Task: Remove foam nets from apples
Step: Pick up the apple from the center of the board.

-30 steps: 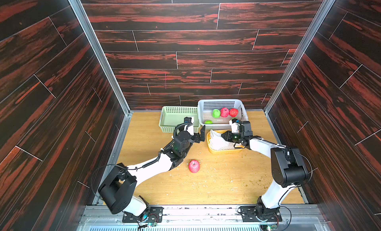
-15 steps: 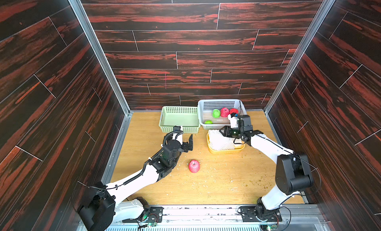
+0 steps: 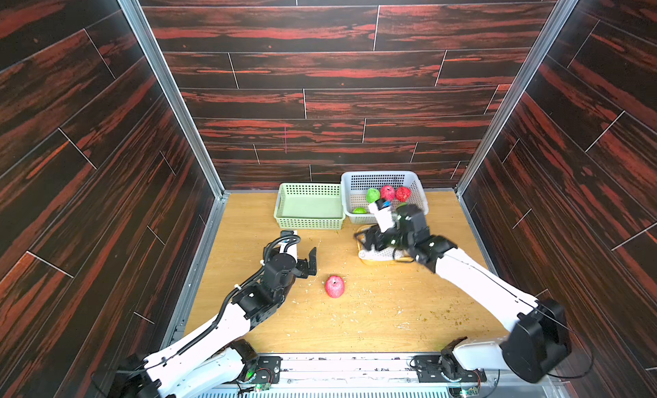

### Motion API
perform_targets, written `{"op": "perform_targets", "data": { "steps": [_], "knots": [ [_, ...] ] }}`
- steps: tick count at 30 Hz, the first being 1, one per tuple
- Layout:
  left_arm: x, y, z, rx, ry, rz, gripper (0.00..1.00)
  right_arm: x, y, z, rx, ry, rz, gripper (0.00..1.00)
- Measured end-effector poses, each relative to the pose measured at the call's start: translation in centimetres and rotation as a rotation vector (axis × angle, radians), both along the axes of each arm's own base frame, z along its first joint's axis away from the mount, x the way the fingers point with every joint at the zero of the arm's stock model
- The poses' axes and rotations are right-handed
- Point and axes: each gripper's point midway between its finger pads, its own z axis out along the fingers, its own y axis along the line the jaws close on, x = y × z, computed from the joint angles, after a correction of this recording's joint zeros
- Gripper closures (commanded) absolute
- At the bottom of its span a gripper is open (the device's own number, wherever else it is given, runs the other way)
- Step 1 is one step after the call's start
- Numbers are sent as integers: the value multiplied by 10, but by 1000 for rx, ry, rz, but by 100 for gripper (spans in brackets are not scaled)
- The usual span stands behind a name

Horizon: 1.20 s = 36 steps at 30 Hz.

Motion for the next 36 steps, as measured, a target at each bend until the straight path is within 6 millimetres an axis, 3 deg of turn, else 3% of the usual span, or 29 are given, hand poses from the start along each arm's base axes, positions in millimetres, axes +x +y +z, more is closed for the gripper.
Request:
{"op": "perform_targets", "data": {
  "steps": [3,6,11,18,23,26,30,33,36],
  "knots": [
    [-17,6,-15,-41,52,-16,0,-47,35,-31,-54,7,172,8],
    [-29,11,-34,-57,114,-13,0,-63,53,-71,-135,52,244,8],
    [-39,18,-45,-64,162,-4,0,-68,59,-132,-270,116,272,6],
    [-42,19,-49,-60,168,-8,0,-56,61,-167,-362,137,250,7],
    [-41,21,-52,-48,168,-3,0,-55,68,-178,-374,155,272,30],
    [-40,22,-52,-38,153,1,0,-55,71,-175,-362,155,284,51],
    [-31,26,-41,-21,87,32,0,-47,76,-160,-307,178,289,59],
    [-17,26,-24,-2,-5,63,0,-9,75,-126,-202,181,235,62],
    [6,22,-7,27,-78,84,0,54,62,-71,-97,109,117,61]
  ]
}}
